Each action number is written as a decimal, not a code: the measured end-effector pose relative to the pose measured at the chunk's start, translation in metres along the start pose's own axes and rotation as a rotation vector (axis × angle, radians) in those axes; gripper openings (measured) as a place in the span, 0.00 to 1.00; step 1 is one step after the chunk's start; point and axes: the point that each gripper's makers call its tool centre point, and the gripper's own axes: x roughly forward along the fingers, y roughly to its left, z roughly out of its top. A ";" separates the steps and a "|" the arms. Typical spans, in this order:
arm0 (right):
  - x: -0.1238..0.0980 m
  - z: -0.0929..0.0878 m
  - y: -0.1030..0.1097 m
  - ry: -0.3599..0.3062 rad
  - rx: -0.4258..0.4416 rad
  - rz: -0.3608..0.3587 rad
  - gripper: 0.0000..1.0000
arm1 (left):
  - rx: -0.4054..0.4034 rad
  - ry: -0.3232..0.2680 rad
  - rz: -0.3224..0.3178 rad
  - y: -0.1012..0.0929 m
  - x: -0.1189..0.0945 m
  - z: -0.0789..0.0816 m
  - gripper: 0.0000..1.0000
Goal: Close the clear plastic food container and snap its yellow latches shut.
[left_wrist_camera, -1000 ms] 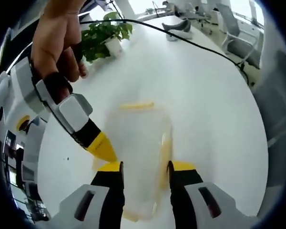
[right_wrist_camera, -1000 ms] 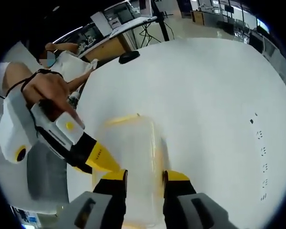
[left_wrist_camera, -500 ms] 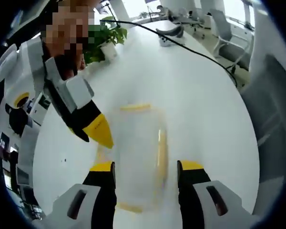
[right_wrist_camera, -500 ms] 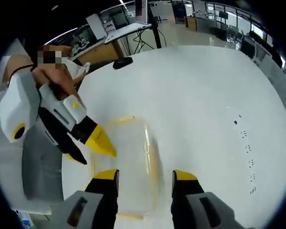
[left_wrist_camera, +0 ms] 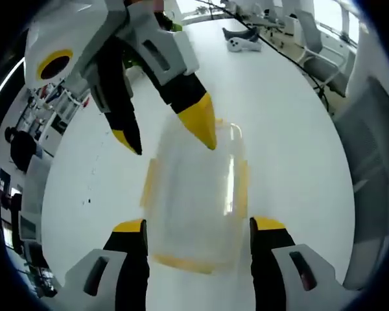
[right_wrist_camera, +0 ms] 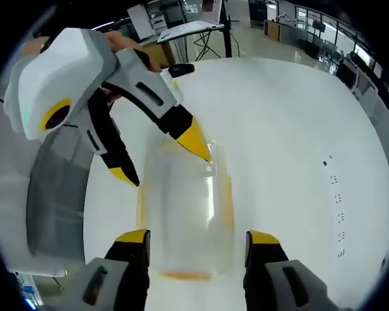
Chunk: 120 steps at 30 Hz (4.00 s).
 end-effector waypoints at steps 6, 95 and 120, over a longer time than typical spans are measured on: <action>0.002 -0.003 0.007 0.014 -0.019 -0.024 0.67 | 0.014 0.032 -0.015 0.003 0.003 -0.008 0.68; 0.055 0.050 -0.007 0.020 -0.108 -0.134 0.72 | 0.076 0.145 -0.051 0.030 0.000 -0.102 0.81; 0.058 0.052 -0.007 0.010 -0.071 -0.185 0.83 | 0.067 0.136 -0.058 0.027 -0.006 -0.107 0.86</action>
